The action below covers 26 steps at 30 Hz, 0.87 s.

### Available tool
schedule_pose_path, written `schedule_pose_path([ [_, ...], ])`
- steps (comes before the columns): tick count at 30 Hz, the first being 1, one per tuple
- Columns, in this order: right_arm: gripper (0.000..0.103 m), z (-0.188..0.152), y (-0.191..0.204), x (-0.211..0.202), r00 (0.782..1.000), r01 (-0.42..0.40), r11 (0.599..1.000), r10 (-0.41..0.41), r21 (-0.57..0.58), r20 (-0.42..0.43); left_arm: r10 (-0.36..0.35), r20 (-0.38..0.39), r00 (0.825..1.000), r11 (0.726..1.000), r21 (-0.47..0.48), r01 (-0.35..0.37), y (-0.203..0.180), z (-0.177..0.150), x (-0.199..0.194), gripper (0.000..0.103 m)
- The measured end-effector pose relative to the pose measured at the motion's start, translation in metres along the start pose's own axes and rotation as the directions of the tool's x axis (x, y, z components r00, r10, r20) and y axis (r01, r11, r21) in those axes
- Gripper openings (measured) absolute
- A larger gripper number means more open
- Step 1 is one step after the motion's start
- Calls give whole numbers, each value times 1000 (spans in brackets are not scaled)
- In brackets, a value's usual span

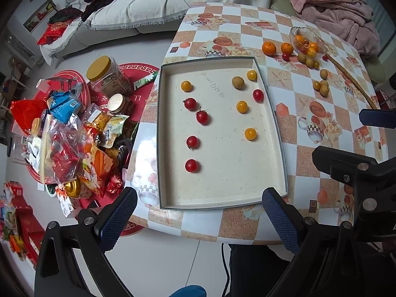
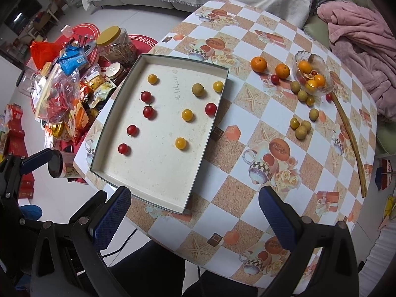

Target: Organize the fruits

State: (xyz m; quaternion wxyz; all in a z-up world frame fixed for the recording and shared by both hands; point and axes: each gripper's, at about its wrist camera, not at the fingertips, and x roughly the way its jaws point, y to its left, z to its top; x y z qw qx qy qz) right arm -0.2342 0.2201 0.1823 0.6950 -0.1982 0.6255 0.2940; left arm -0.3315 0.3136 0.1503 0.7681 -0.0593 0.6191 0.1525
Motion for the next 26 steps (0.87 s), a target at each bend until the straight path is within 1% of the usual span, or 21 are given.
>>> schedule_pose_path([
  [11,103,3,2,-1,1000,5,1000,-5,-6,10,-8,-5,1000,1000,8,8,1,2,1,101],
  [18,103,7,3,1,1000,12,1000,-12,1,11,-27,-6,1000,999,21,27,-2,6,5,101],
  [26,103,9,2,3,1000,13,1000,-13,7,9,-54,1,999,999,0,54,3,5,5,101],
])
